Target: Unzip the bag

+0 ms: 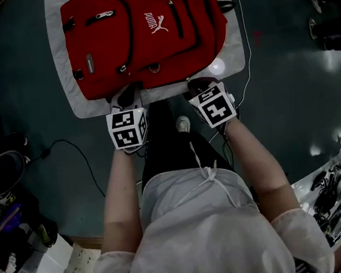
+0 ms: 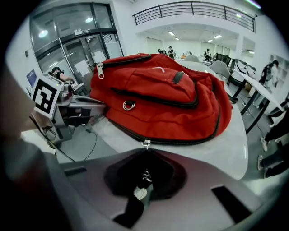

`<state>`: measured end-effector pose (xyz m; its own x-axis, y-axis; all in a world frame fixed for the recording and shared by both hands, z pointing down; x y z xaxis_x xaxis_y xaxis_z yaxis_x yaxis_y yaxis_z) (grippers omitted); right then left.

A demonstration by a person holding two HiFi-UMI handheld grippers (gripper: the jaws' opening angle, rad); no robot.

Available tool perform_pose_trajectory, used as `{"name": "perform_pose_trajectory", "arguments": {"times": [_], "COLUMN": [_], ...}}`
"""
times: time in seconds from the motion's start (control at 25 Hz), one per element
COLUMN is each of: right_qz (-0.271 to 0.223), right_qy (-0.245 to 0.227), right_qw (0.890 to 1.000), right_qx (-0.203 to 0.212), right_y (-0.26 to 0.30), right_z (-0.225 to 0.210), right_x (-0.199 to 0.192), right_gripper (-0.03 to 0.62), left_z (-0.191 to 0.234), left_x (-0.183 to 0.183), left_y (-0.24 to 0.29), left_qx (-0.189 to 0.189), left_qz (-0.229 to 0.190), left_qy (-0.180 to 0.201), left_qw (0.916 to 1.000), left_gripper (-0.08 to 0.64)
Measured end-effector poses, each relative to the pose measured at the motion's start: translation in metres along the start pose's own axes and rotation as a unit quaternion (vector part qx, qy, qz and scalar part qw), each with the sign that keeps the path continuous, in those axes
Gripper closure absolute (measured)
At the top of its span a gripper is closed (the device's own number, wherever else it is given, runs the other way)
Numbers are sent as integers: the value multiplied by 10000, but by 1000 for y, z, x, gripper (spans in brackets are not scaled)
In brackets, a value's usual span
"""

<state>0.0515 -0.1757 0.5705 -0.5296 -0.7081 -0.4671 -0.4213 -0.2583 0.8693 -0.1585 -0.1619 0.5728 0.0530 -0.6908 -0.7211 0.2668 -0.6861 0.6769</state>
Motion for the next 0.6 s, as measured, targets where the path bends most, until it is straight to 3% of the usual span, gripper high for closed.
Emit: {"name": "perform_pose_trajectory", "arguments": {"times": [0.6], "right_qz": [57], "right_qy": [-114], "right_qw": [9989], "right_qx": [-454], "right_y": [-22], "right_z": [-69], "right_x": [-15], "right_gripper": [565], "left_z": [-4], "left_x": [-1], "left_y": [-1], "left_qx": [301], "left_qz": [-8], "left_qy": [217], "left_qw": [9993], "left_gripper": [538]}}
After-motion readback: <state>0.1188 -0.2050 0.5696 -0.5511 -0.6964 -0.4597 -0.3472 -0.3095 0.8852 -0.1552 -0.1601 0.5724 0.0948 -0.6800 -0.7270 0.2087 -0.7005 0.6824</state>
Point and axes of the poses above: the fingertips, and each gripper's own axes: y forward along the fingers, z to its left, x out of its top, the point moved 6 cm from there along -y, backward along the fingers
